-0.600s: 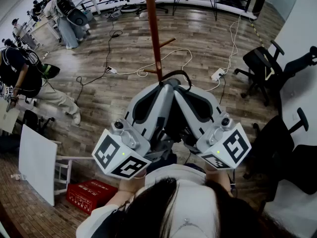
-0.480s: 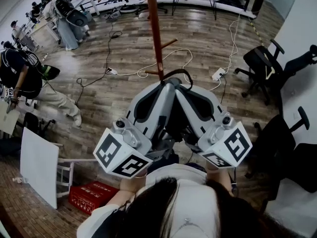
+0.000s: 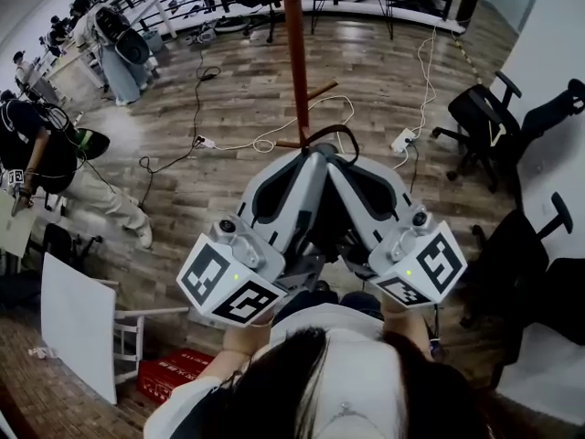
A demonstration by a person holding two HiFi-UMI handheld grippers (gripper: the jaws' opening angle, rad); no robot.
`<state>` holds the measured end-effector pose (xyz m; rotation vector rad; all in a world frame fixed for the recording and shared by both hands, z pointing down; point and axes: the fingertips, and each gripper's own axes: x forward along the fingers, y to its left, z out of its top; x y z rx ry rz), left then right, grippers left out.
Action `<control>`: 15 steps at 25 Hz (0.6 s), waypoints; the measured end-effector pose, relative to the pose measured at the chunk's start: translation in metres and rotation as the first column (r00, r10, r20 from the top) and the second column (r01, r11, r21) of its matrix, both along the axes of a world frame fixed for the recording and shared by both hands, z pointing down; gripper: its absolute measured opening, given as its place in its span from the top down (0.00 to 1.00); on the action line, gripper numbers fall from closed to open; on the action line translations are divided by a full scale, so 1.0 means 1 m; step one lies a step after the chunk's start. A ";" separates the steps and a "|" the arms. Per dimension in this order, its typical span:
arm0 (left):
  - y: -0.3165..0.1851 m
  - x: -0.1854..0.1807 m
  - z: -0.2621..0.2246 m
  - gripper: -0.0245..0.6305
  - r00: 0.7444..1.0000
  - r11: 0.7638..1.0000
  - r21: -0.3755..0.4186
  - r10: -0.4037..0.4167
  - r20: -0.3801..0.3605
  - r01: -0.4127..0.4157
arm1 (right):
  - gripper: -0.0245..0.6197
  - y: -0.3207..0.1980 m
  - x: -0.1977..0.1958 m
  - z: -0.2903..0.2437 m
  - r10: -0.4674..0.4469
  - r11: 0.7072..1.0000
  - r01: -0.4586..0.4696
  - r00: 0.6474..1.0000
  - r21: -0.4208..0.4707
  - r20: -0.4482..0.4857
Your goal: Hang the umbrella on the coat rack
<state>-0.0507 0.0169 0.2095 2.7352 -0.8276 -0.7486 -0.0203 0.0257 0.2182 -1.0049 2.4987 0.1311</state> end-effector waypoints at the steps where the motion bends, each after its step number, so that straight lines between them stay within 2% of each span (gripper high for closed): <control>1: -0.001 -0.001 0.000 0.95 1.000 1.000 0.000 0.006 0.000 -0.006 | 0.91 -0.001 -0.001 0.000 0.006 1.000 -0.006 1.000 -0.001 0.002; 15: -0.029 -0.007 0.000 0.95 1.000 1.000 0.006 0.013 -0.003 -0.013 | 0.91 -0.030 -0.007 -0.001 0.014 1.000 -0.014 1.000 -0.007 0.014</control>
